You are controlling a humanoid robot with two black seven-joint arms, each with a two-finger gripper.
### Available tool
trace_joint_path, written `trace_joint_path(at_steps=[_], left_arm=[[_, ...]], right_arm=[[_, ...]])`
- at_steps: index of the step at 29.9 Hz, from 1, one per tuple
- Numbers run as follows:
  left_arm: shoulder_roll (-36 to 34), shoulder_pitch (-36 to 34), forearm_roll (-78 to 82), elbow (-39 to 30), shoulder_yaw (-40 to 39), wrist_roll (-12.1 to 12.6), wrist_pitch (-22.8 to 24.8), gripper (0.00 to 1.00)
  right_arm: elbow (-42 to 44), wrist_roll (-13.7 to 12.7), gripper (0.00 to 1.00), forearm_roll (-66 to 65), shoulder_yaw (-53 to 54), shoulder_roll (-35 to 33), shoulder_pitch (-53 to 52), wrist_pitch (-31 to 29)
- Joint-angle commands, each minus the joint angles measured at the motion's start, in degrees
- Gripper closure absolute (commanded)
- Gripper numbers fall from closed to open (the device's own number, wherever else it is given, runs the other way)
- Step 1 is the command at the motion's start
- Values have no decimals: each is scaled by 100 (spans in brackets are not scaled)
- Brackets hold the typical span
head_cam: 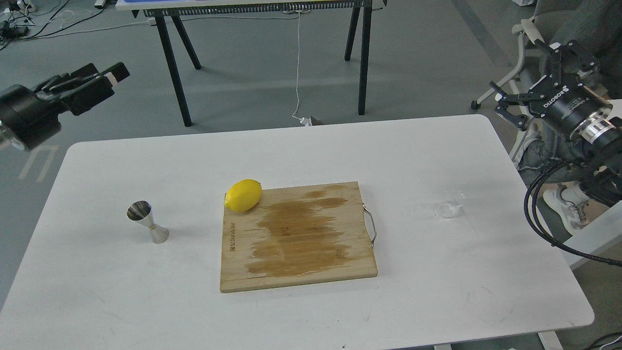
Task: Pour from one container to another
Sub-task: 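Move the left gripper down toward the metal jigger cup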
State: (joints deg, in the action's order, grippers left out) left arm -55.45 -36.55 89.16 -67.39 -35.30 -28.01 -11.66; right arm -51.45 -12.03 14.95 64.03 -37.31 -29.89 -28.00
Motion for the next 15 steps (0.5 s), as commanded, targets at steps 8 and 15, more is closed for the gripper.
trace_joint_path(at_steps=[8,15], left_arm=[[-291,2195,471,-37,15,1,-1634,1],[156,2855,427,217,6,1,-1634,2]], right_arm=[[3,-1,1,-1,-74,66,1,0],[3,-1,1,-1,-74,66,10,0]])
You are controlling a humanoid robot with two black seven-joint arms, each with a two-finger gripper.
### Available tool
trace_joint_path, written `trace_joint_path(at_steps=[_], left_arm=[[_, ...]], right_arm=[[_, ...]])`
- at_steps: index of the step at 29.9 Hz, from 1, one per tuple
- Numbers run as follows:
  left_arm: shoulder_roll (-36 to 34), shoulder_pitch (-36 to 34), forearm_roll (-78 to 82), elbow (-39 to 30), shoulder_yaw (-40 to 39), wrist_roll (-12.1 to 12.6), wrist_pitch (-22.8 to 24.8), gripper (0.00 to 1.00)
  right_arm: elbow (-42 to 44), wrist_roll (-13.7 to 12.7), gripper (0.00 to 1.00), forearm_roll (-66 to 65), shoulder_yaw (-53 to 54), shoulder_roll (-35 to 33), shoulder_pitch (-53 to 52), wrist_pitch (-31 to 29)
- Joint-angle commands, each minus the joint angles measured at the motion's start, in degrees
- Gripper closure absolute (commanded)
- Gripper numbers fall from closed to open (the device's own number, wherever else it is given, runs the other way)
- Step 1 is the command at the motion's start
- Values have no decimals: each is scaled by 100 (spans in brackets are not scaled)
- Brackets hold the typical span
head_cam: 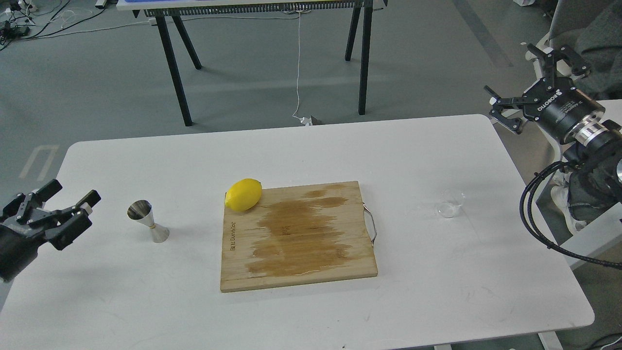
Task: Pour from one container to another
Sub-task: 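Move the left gripper down toward the metal jigger cup, then close the left gripper around the metal jigger cup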
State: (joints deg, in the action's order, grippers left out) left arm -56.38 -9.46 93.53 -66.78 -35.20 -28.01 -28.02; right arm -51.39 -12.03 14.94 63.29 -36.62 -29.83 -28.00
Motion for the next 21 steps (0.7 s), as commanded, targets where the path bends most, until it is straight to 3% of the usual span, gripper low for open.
trace_joint_path(at_steps=[1,11,21], left_arm=[[364,198,-2,252,4,1,2,2],[1471,339,51,718,13,1,2,2],[1964,330,51,1272,39,1,2,2]], right_arm=[[-3,-1,1,0,8,-3,21,0],[-3,-1,1,0,26,-3,39,0],[-20,-1,1,0,17,-3,39,0]])
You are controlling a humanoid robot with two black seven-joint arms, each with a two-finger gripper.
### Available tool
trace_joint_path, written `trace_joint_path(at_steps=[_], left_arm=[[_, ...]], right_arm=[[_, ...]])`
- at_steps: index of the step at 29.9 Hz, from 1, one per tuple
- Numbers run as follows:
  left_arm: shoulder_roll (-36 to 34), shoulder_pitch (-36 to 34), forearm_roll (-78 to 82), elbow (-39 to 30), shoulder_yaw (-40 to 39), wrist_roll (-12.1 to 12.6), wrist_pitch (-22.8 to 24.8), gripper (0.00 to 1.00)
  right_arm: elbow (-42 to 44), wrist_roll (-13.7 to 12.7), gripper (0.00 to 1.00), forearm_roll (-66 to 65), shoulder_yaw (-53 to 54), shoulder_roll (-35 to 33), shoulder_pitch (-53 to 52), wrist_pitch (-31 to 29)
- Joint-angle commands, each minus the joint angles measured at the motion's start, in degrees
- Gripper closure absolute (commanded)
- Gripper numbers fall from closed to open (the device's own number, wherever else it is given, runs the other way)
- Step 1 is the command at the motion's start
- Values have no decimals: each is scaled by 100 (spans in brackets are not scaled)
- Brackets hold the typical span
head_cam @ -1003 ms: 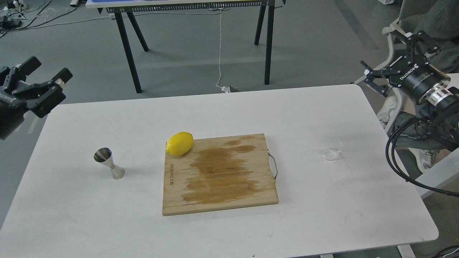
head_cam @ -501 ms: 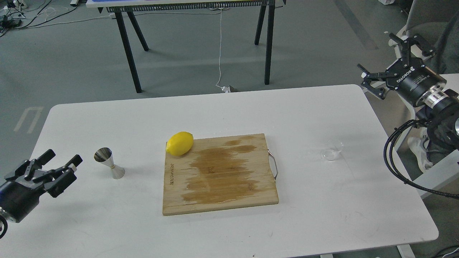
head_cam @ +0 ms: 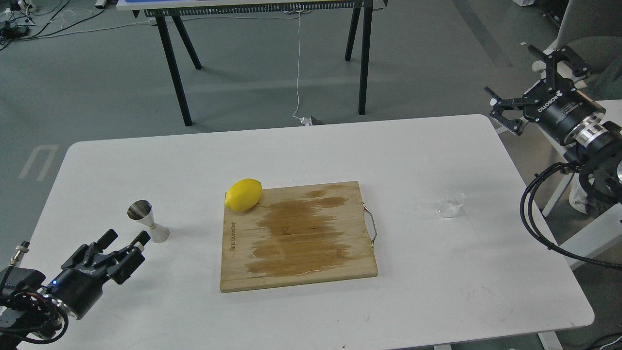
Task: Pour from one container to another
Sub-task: 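Close the left gripper around the metal jigger cup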
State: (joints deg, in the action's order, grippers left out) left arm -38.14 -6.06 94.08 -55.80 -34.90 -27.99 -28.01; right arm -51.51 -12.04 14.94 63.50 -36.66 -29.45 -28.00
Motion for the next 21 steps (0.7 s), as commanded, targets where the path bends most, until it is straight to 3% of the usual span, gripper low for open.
trace_joint_path(at_steps=[1,10,21], left_arm=[[184,-9,-4,244,10,-1,1,2],[649,-219,-12,859,18,-1,1,2],[913,-475,-4,1044,45,-1,1,2]], right_arm=[[0,-1,1,0,5,1,1,0],[-26,-9,1,0,5,-17,1,0],[-43,-9,1,0,-4,-17,1,0]])
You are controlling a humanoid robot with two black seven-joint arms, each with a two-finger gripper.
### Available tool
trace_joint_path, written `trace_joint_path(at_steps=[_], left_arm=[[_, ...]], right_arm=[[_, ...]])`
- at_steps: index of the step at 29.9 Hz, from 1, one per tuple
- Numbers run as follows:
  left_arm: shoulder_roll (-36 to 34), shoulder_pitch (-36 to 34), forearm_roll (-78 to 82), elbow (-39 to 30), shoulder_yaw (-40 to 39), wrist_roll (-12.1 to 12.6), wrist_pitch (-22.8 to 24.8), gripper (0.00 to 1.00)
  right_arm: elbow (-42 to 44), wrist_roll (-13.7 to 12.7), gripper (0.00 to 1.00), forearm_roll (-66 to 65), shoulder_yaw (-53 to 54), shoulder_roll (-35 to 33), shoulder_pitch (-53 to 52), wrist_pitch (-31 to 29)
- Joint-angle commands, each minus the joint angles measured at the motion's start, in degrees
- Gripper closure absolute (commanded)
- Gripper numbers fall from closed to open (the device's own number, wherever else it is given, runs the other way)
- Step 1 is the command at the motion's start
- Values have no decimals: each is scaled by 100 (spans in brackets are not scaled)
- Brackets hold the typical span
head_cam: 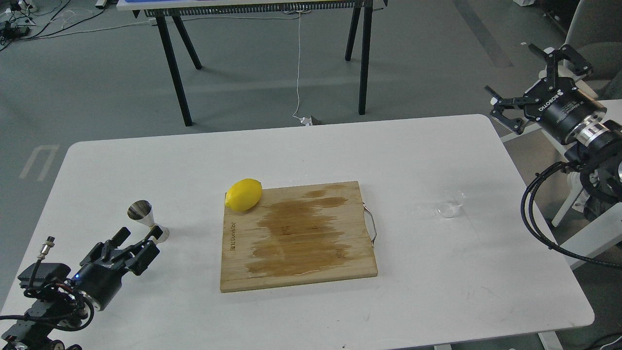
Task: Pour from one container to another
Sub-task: 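Close the left gripper around the metal jigger cup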
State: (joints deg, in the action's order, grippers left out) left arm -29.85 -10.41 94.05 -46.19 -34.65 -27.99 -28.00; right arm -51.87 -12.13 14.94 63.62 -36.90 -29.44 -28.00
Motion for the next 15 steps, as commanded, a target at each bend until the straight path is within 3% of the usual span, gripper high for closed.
trace_joint_path(at_steps=[1,15], left_arm=[[111,-66,0,102,46,-1,0,2],[568,-470,-62,725,336,-1,0,2]], right_arm=[[-8,0,1,0,-17,7,0,0],[-17,0,1,9,10,-28,26,0]])
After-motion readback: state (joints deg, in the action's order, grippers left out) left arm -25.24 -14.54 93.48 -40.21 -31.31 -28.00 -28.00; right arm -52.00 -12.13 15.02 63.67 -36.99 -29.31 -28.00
